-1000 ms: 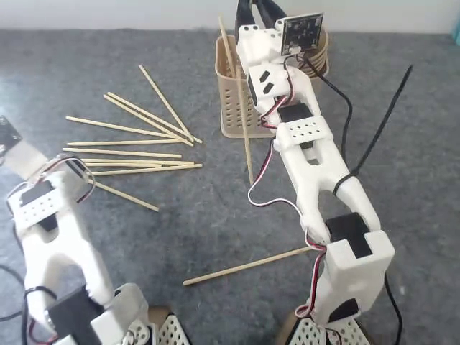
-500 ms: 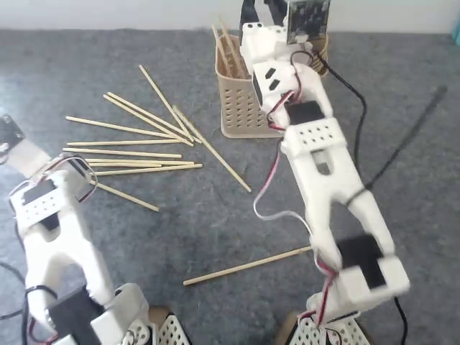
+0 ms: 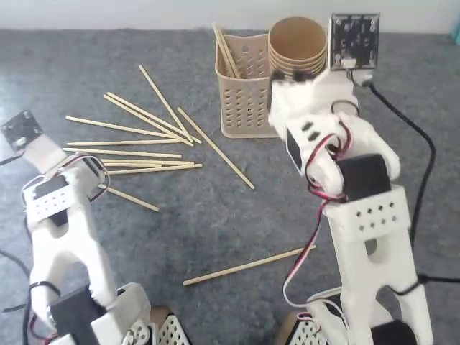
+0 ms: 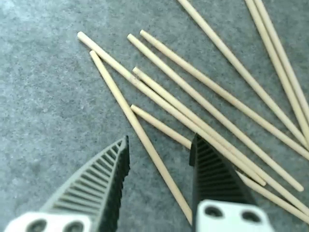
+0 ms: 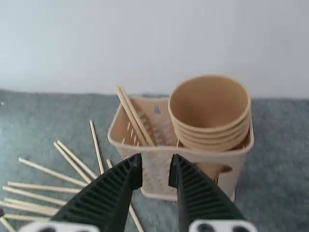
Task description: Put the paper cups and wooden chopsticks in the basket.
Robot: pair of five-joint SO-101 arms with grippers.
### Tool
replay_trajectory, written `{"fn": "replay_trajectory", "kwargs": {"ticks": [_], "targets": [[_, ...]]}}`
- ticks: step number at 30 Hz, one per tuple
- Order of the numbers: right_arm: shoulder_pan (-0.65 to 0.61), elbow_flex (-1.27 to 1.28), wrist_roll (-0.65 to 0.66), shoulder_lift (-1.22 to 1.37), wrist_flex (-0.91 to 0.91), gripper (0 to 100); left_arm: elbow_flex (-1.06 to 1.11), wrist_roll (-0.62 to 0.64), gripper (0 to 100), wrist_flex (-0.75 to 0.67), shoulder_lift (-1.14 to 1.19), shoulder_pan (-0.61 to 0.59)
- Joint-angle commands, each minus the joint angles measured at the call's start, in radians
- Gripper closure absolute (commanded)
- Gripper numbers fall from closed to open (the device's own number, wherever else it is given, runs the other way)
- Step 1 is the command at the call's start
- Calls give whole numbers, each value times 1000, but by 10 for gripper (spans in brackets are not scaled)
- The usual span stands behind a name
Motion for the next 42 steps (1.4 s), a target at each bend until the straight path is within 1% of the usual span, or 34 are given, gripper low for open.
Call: {"fn": "replay_trajectory", "kwargs": {"ticks": [1, 4, 6, 9, 13, 16, 19, 24, 28, 30, 32, 33, 36, 42], "targets": [[8, -8, -11, -50, 185, 901, -54, 66, 805, 103, -3, 8], [8, 31, -11, -45, 272, 901, -65, 115, 804, 97, -3, -28], [8, 106, -11, -56, 265, 901, -62, 120, 804, 55, -2, -49], [8, 253, -11, -56, 191, 902, -79, 121, 804, 35, 51, -54], [8, 440, -11, -56, 50, 902, -202, 121, 808, 61, 227, -58], [7, 542, -12, -56, -39, 902, -357, 132, 808, 129, 404, -58], [5, 606, -12, -56, -101, 902, -538, 195, 808, 247, 563, -58], [-48, 675, -5, -56, -140, 902, -799, 204, 808, 436, 764, -58], [-85, 698, -5, -56, -145, 902, -918, 204, 816, 539, 855, -58], [-85, 700, -5, -56, -145, 902, -944, 201, 867, 565, 875, -58], [-81, 701, -5, -56, -143, 902, -947, 196, 966, 571, 878, -57], [-79, 701, -5, -54, -140, 902, -947, 180, 1000, 571, 878, -55], [-77, 706, -5, -47, -137, 902, -947, 147, 988, 572, 878, -52], [-84, 793, -11, -56, -194, 902, -944, 147, 988, 574, 876, -52]]}}
